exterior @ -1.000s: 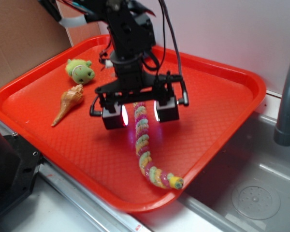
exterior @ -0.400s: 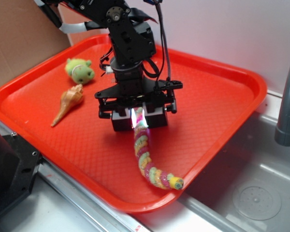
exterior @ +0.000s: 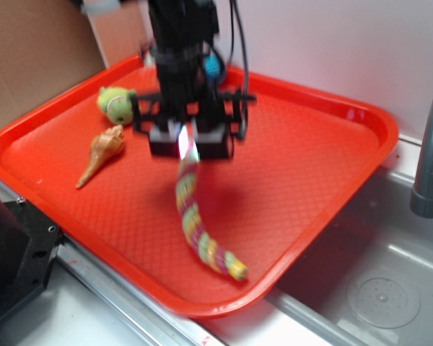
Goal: Grab the multicolored rope.
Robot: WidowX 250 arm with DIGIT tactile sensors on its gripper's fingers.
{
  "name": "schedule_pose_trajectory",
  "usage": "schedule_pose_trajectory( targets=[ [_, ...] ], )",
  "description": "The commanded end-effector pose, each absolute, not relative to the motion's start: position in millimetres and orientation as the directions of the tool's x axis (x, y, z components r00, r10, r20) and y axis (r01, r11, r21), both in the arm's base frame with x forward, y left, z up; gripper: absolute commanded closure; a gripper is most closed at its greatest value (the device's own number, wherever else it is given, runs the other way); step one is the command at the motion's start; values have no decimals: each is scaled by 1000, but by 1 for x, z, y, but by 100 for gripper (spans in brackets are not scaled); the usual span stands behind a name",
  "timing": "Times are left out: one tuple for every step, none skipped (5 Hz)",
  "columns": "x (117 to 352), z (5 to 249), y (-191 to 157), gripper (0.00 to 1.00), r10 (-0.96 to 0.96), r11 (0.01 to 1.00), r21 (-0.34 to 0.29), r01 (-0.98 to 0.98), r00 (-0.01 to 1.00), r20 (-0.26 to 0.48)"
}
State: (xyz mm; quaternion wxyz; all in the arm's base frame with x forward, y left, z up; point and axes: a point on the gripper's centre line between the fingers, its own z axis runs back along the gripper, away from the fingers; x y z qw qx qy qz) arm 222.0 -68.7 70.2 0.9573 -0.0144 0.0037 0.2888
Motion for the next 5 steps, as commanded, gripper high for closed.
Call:
schedule_pose_trajectory(
  targets=[
    [240, 148, -49, 100, 321, 946, 24, -322, 946, 36],
    [238, 175, -43, 100, 225, 973, 34, -226, 973, 49],
    [233, 194, -37, 100, 182, 983, -21, -181, 983, 33],
    [220, 207, -33, 100, 138, 988, -76, -135, 990, 34],
    [217, 204, -30, 100, 188, 980, -74, -186, 982, 23]
  ],
)
